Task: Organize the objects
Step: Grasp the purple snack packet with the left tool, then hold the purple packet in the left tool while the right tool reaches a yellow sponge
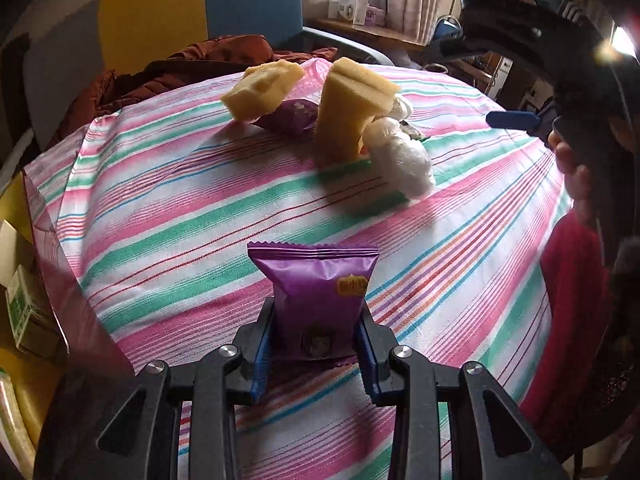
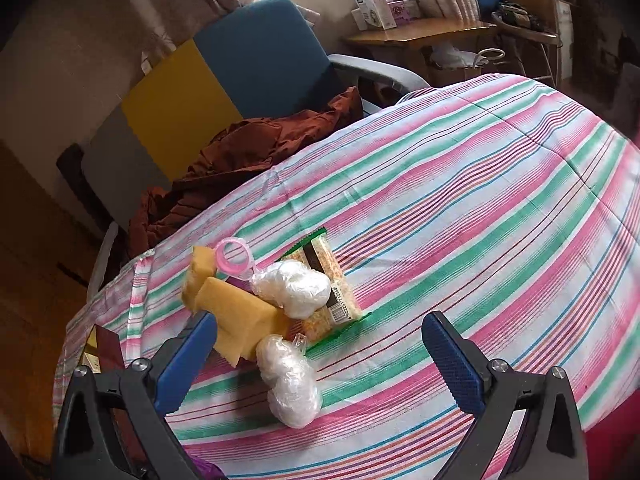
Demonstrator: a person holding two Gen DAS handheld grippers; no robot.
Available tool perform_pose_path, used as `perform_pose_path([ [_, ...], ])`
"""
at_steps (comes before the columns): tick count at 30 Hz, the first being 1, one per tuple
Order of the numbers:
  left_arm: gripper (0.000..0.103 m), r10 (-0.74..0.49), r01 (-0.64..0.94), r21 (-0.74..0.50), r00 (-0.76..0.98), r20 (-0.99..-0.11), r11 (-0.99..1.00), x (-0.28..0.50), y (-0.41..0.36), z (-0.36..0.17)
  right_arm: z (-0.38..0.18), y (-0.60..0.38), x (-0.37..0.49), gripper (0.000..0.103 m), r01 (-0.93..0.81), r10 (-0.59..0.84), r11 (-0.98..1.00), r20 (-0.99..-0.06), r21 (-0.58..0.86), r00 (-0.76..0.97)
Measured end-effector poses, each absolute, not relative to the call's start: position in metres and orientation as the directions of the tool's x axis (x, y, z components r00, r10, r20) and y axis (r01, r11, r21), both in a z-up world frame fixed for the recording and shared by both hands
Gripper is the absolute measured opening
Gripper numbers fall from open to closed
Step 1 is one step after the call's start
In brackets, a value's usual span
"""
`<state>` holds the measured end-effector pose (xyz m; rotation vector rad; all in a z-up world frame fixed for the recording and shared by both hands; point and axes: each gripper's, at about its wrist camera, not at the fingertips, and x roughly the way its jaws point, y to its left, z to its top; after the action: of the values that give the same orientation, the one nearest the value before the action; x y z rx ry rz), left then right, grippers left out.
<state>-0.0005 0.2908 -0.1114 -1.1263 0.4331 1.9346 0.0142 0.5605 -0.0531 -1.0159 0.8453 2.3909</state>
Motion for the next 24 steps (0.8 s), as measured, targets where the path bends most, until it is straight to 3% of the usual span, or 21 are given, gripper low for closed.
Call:
perform_pose_path([
  [5, 0.036, 0.505, -0.799, -0.122, -0.246, -0.827, -0.588, -0.003, 0.296, -0.114, -0.052, 0.550, 0.008, 0.103, -0.544, 0.136, -0.772, -0.750, 0.330, -0.648],
  [11, 0.036, 0.516, -0.800, -0.138, -0.234, -0.824, -0.584, -0.005, 0.300, -0.116, -0.038, 0.536, -0.006, 0.103, -0.438, 0.031, -0.808, -0.713, 0.395, -0.700],
  [19, 0.036, 0.543, -0.793, -0.181, -0.214, -0.812, -0.582, -0.009, 0.295, -0.118, -0.009, 0.509, -0.093, 0.103, -0.222, -0.168, -0.872, -0.693, 0.437, -0.701],
  [24, 0.036, 0.556, -0.791, -0.198, -0.206, -0.805, -0.579, -0.009, 0.293, -0.117, -0.020, 0.500, -0.153, 0.103, -0.211, -0.187, -0.889, -0.741, 0.407, -0.645],
])
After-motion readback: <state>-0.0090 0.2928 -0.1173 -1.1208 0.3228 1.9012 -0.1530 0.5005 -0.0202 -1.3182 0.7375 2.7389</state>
